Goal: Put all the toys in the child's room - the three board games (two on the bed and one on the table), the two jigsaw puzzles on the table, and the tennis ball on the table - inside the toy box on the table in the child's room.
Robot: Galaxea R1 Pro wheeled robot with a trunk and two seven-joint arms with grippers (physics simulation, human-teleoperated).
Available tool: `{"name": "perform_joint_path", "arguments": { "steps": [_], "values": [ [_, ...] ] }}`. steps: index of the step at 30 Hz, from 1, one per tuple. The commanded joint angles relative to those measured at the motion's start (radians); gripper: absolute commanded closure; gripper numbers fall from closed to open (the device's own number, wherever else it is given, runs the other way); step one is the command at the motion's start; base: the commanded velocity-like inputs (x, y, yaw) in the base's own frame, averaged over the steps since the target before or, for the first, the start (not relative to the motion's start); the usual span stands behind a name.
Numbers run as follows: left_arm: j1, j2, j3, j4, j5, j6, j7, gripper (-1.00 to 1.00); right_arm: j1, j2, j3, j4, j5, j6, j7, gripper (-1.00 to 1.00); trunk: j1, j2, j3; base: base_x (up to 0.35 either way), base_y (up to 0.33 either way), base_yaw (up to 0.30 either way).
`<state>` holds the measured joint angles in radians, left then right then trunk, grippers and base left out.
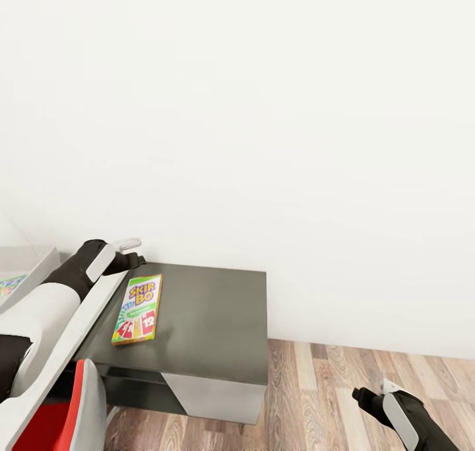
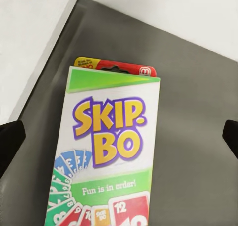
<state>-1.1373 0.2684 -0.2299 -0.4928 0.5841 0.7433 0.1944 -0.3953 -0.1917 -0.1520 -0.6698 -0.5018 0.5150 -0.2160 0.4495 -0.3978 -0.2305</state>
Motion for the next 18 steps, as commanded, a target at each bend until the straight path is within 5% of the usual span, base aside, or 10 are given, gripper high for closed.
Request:
{"name": "perform_joint_path", "arguments": {
  "steps": [1,18],
  "values": [
    [-0.001,0.002,-0.008,-0.001,0.009,0.002,0.008,-1.0,0.0,0.0,0.0,-0.002,-0.011,0.004,-0.008,-1.0,0.001,-0.002,-0.004,0.0,0.0,0.0],
    [-0.001,0.001,-0.009,-0.001,0.002,-0.002,0.006,-1.0,0.0,-0.002,0.0,-0.002,-0.011,0.004,-0.007,-1.0,0.001,-0.002,-0.032,0.0,0.0,0.0]
  ]
}}
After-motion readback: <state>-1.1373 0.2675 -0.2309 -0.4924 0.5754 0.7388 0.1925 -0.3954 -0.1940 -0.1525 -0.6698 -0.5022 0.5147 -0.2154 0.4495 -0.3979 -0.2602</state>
